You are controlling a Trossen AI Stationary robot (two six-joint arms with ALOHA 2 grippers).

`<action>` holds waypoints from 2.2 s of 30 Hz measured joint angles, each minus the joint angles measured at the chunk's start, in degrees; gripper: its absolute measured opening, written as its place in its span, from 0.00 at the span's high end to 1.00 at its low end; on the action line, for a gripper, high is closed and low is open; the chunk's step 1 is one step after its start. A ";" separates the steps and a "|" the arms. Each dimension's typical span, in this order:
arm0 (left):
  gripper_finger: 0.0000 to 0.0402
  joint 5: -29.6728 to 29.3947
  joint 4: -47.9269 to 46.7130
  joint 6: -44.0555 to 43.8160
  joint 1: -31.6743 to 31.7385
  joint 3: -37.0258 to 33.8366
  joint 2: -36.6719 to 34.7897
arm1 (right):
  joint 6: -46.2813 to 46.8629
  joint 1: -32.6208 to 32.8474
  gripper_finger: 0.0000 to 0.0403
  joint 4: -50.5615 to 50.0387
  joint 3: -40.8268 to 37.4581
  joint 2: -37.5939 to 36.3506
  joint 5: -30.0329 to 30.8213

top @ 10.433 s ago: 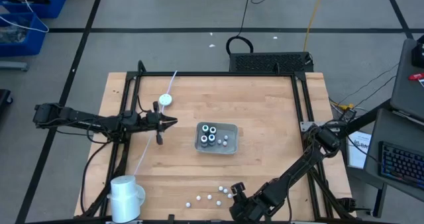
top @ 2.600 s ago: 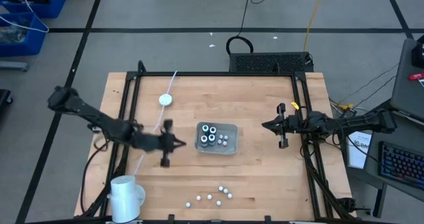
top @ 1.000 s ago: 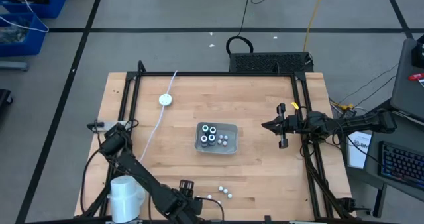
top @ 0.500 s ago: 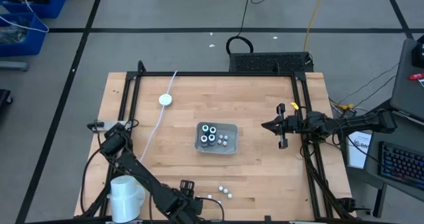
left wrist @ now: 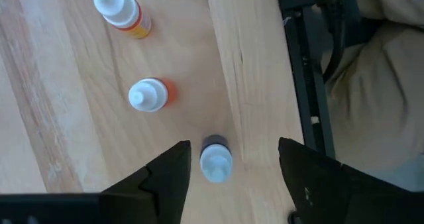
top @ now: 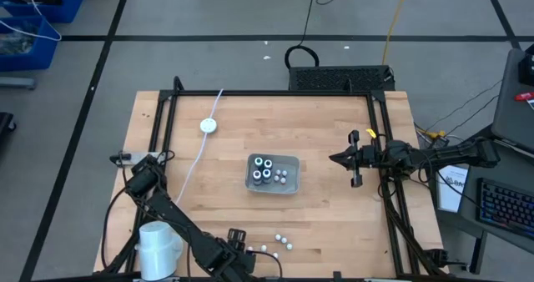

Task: Pick & Place food coloring
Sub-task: Put the small blue food coloring bottle into the gray container

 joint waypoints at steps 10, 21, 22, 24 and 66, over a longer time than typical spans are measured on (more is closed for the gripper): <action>0.57 -0.19 1.13 -0.04 0.15 -3.40 0.06 | 0.00 0.00 0.99 0.00 0.00 -0.02 0.02; 0.65 -0.50 1.32 -0.05 0.43 -3.51 0.07 | 0.00 0.00 0.99 0.02 0.00 -0.01 0.04; 0.67 -0.50 1.33 -0.17 0.56 -3.51 0.07 | 0.00 0.00 0.99 0.01 0.00 -0.01 0.04; 0.71 -0.40 1.34 -0.23 0.83 -3.49 0.07 | 0.00 0.00 0.99 0.01 0.00 -0.01 0.04; 0.84 -17.63 20.33 4.62 13.66 -46.46 -54.06 | -0.04 0.00 0.99 -0.87 0.00 0.00 0.06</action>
